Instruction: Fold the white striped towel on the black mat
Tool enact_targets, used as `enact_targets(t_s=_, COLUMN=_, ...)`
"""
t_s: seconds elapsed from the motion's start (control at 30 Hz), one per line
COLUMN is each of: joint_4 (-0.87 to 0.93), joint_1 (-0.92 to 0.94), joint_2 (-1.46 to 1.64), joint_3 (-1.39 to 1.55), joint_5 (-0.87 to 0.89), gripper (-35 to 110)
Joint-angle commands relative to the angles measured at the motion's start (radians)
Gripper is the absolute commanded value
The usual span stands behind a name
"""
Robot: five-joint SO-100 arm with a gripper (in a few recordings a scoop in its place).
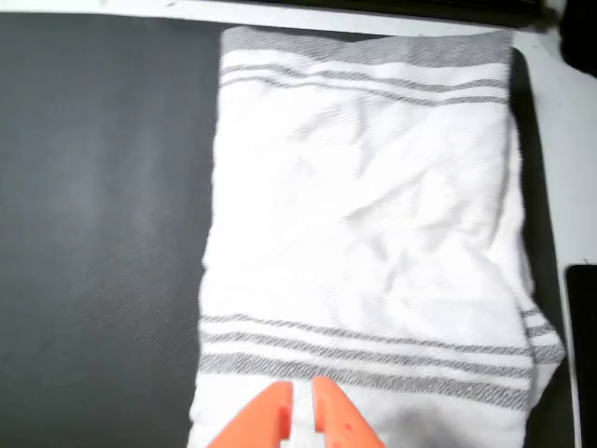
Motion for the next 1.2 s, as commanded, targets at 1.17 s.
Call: enact_targets(t_s=1.17, joint_4=0.098, joint_1=-0.092, joint_2=0.569, joint_3=0.678, joint_5=0.173, gripper=9)
